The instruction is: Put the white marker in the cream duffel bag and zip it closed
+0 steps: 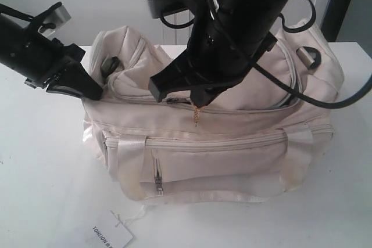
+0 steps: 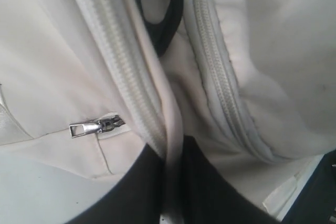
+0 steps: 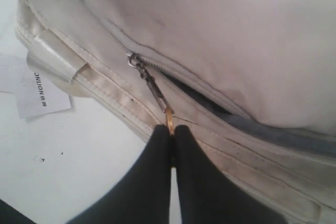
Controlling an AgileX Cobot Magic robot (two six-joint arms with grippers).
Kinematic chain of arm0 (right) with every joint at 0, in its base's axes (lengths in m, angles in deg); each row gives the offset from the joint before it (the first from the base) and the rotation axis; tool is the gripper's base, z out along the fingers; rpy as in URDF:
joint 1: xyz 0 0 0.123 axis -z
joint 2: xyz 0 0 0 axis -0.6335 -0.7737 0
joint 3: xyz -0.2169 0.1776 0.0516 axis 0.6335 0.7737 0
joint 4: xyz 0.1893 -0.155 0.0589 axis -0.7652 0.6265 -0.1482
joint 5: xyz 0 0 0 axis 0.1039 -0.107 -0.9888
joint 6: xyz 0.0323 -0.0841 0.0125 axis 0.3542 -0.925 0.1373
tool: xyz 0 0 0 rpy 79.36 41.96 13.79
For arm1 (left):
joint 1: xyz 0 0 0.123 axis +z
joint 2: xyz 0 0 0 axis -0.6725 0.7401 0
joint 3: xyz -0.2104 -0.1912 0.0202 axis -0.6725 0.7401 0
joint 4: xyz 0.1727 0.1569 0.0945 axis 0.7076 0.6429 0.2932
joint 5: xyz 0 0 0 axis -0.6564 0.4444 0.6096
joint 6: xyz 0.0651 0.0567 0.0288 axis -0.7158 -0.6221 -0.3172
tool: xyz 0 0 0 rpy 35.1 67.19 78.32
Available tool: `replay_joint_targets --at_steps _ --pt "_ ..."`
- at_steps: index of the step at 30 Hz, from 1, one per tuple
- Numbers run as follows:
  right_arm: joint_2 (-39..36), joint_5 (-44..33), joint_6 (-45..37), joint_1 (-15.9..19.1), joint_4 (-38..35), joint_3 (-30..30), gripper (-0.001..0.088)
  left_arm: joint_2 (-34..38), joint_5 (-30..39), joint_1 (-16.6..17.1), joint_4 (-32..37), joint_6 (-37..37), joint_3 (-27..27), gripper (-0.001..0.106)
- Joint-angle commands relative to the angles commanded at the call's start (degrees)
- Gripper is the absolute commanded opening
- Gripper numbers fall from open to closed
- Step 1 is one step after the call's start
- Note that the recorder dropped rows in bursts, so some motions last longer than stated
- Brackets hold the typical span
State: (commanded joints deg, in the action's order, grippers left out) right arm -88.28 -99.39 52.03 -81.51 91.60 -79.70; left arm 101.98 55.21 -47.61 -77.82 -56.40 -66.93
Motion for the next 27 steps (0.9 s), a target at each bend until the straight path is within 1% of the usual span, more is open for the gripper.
replay_joint_targets --at_steps 10,15,18,21,27 --pt "0.00 0.00 0.00 0.00 5.49 0.00 0.0000 0.00 -1.07 0.00 5.49 0.45 0.00 0.000" --pt "0.00 0.00 0.00 0.00 6.55 0.00 0.0000 0.00 -1.44 0.00 5.97 0.45 0.00 0.000" --pt "0.19 0.00 0.00 0.00 6.97 0.00 0.0000 0.00 -1.44 0.00 7.54 0.71 0.00 0.000" --pt "0.19 0.00 0.00 0.00 8.67 0.00 0.0000 0.00 -1.85 0.00 9.26 2.52 0.00 0.000" --pt "0.19 0.00 0.00 0.44 10.14 0.00 0.0000 0.00 -2.26 0.00 9.60 3.20 0.00 0.000"
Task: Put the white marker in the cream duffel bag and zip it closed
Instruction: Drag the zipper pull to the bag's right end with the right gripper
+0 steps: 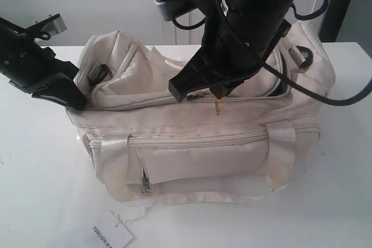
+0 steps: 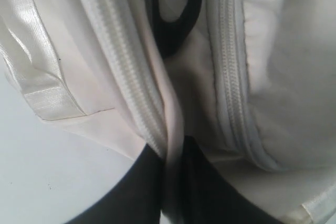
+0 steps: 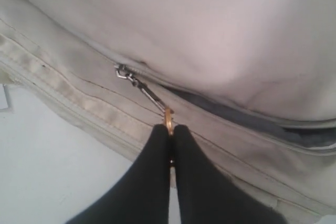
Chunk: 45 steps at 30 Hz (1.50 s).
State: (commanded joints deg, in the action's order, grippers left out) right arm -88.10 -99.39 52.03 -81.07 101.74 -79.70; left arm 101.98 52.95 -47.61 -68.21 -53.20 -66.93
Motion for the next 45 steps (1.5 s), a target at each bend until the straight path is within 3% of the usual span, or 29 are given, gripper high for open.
replay_joint_targets --at_steps 17,45 --pt "3.28 0.00 -0.97 13.63 0.21 0.00 0.0000 0.00 -0.38 0.00 0.19 0.00 0.00 0.000" --pt "3.28 0.00 -2.58 24.98 2.96 0.00 0.0000 0.00 -0.48 0.00 0.33 0.00 0.00 0.000"
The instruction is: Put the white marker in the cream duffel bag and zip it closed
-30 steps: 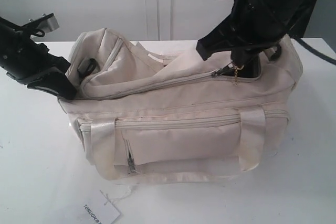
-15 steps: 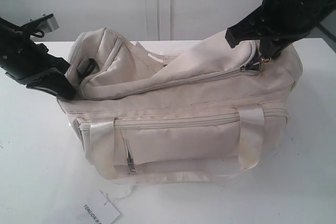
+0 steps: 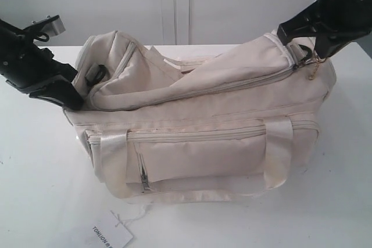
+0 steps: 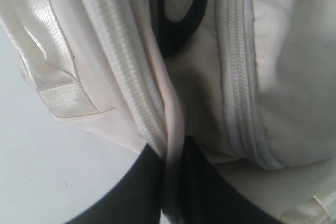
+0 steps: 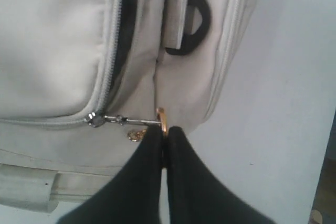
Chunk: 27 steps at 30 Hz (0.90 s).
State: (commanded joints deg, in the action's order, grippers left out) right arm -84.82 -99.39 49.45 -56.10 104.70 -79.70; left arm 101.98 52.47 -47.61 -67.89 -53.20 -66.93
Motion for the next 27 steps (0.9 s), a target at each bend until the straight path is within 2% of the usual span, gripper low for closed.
replay_joint_targets --at_steps 8,14,27 --pt "0.00 0.00 0.20 0.29 -1.32 1.61 0.0000 0.00 0.00 0.00 0.00 0.00 0.00 0.000" --pt "0.00 0.00 0.20 0.29 -7.26 4.67 0.0000 0.00 0.00 0.00 0.00 0.00 0.00 0.000" --pt "0.00 8.00 1.28 0.29 -16.16 4.73 0.0000 0.00 0.00 0.00 0.00 0.00 0.00 0.000"
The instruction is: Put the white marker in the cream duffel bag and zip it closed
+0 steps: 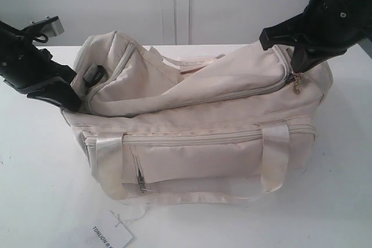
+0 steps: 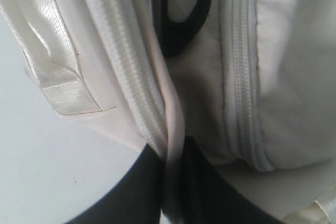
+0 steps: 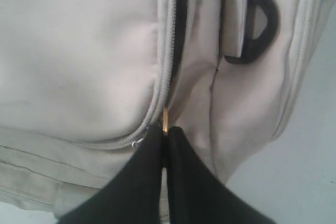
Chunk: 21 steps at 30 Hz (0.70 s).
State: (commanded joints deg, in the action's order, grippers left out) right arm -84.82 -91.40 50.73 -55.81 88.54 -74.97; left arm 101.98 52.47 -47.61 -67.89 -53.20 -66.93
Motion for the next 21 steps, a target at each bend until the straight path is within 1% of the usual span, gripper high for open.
replay_joint_targets --at_steps 21 --pt "0.00 1.00 0.36 0.00 0.48 0.00 0.0000 0.00 -0.57 0.00 0.00 -0.11 0.00 0.000"
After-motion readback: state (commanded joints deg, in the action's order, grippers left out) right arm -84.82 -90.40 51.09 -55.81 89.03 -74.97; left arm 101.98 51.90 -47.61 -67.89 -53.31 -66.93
